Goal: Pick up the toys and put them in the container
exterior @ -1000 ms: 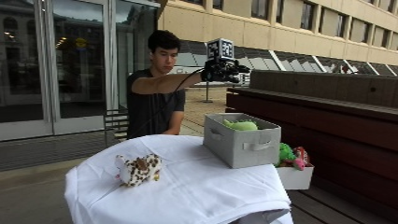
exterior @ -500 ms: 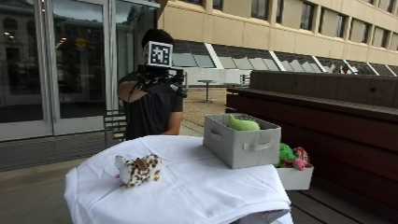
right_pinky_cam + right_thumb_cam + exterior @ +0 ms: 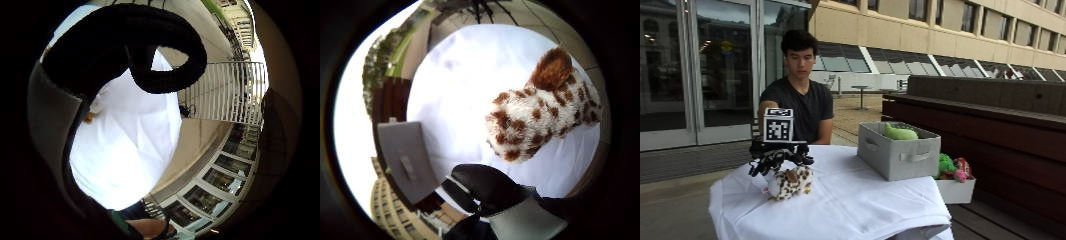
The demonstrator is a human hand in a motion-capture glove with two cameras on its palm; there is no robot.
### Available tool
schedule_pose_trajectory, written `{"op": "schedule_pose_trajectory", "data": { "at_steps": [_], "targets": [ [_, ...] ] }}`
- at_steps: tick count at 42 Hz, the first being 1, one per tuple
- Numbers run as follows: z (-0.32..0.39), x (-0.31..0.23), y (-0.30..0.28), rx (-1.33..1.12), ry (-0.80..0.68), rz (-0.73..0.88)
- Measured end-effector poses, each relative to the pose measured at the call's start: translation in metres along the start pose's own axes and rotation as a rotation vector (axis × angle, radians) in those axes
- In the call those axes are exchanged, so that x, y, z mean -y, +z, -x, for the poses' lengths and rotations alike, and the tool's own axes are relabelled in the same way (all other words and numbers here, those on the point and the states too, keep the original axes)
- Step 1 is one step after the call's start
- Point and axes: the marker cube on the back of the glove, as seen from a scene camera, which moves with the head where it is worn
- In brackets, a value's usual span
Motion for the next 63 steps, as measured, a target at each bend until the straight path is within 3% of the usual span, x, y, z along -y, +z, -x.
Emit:
{"op": "schedule_pose_trajectory", "data": {
  "at_steps": [9, 16, 23, 31, 36, 41, 46, 51, 63],
  "targets": [
    [0.008, -0.001, 0.046, 0.035, -0.015, 0.109],
    [0.009, -0.014, 0.060, 0.034, -0.026, 0.034],
    [0.016, -0.014, 0.057, 0.026, -0.009, -0.227],
    [0.027, -0.038, 0.042, -0.013, 0.016, -0.130],
    [0.035, -0.058, -0.007, 0.044, 0.015, -0.131],
    [0.057, -0.091, -0.104, 0.070, 0.072, -0.212],
    [0.075, -0.099, -0.181, 0.073, -0.046, -0.437],
    [0.108, -0.132, -0.241, 0.081, -0.117, -0.482],
    [0.235, -0.197, -0.298, 0.144, -0.286, -0.523]
  ]
}}
